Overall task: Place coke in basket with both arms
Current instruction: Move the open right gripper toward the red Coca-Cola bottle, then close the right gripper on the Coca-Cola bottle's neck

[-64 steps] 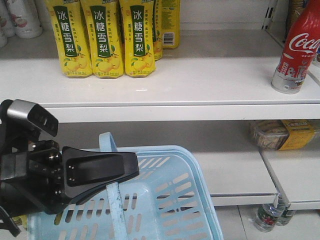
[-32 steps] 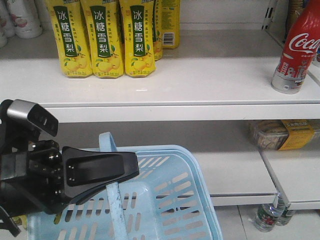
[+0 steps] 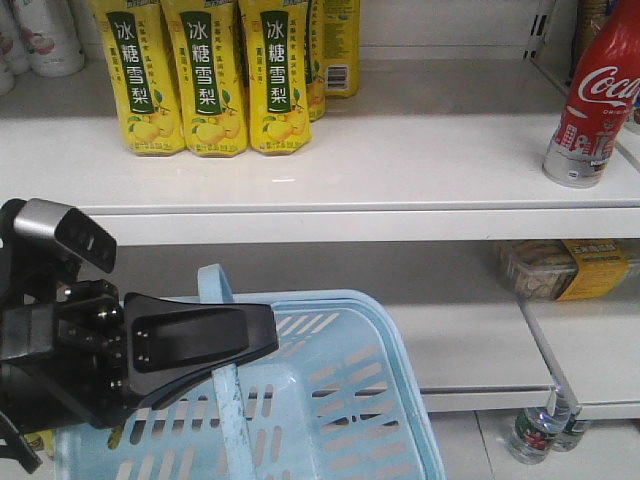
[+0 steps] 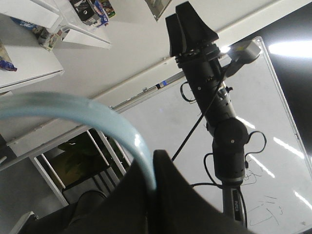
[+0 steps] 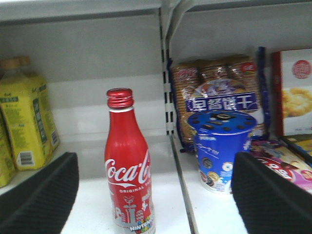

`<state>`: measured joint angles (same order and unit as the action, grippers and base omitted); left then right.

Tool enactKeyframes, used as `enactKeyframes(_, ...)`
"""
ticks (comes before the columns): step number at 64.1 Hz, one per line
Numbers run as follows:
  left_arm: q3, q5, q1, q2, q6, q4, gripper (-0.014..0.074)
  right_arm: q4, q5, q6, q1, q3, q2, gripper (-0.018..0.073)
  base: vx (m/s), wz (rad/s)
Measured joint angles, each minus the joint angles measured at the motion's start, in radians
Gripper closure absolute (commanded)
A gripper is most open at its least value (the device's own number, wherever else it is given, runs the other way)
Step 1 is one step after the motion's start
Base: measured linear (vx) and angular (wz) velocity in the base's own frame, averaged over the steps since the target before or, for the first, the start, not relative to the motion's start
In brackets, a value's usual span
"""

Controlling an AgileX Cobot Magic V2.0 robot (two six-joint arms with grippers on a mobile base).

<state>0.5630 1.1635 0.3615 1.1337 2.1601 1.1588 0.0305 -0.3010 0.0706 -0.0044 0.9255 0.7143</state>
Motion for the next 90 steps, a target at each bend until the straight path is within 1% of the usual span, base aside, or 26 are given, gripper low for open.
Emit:
enactKeyframes(3, 0.0, 0.0, 0.0, 0.0, 0.0, 0.0, 0.0603, -0.079, -0.015, -0.086, 0.0, 0.032, 0.04, -0.0013, 0.0, 0.0)
enactKeyframes(18, 0.0, 0.0, 0.0, 0.0, 0.0, 0.0, 0.0603, -0.393, -0.052, -0.423, 0.0, 0.105, 0.18, -0.0013, 0.0, 0.0)
enactKeyframes(22, 0.0, 0.0, 0.0, 0.0, 0.0, 0.0, 0.0603, -0.464, -0.051, -0.519, 0.0, 0.122, 0.206, -0.0014, 0.0, 0.0)
enactKeyframes(28, 0.0, 0.0, 0.0, 0.0, 0.0, 0.0, 0.0603, -0.537, -0.034, -0.596, 0.0, 0.145, 0.236, -0.0014, 0.0, 0.0)
enactKeyframes(36, 0.0, 0.0, 0.0, 0.0, 0.0, 0.0, 0.0603, -0.569, -0.001, -0.625, 0.0, 0.173, 0.278, -0.0014, 0.0, 0.0)
enactKeyframes(49, 0.0, 0.0, 0.0, 0.0, 0.0, 0.0, 0.0603, -0.577, 0.037, -0.631, 0.0, 0.209, 0.357, -0.0014, 0.0, 0.0)
enactKeyframes(59, 0.0, 0.0, 0.0, 0.0, 0.0, 0.0, 0.0603, -0.583, 0.046, -0.631, 0.0, 0.273, 0.433, -0.0014, 0.0, 0.0)
enactKeyframes(66, 0.0, 0.0, 0.0, 0.0, 0.0, 0.0, 0.0603, -0.583, 0.039, -0.631, 0.0, 0.32, 0.491, 0.001, 0.0, 0.0)
enactKeyframes(70, 0.0, 0.0, 0.0, 0.0, 0.0, 0.0, 0.0603, -0.583, 0.033, -0.631, 0.0, 0.343, 0.519, 0.0052, 0.0, 0.0)
enactKeyframes(72, 0.0, 0.0, 0.0, 0.0, 0.0, 0.0, 0.0603, -0.583, 0.029, -0.631, 0.0, 0.351, 0.529, 0.0094, 0.0, 0.0)
enactKeyframes(79, 0.0, 0.0, 0.0, 0.0, 0.0, 0.0, 0.0603, -0.583, 0.021, -0.631, 0.0, 0.365, 0.546, 0.0281, 0.0, 0.0)
enactKeyframes(83, 0.0, 0.0, 0.0, 0.0, 0.0, 0.0, 0.0603, -0.583, 0.012, -0.631, 0.0, 0.365, 0.546, 0.0428, 0.0, 0.0)
enactKeyframes(87, 0.0, 0.0, 0.0, 0.0, 0.0, 0.0, 0.0603, -0.582, 0.003, -0.631, 0.0, 0.366, 0.546, 0.054, 0.0, 0.0)
enactKeyframes(88, 0.0, 0.0, 0.0, 0.0, 0.0, 0.0, 0.0603, -0.582, 0.0, -0.631, 0.0, 0.366, 0.546, 0.0566, 0.0, 0.0)
enactKeyframes(90, 0.0, 0.0, 0.0, 0.0, 0.0, 0.0, 0.0603, -0.583, -0.006, -0.631, 0.0, 0.367, 0.544, 0.0575, 0.0, 0.0)
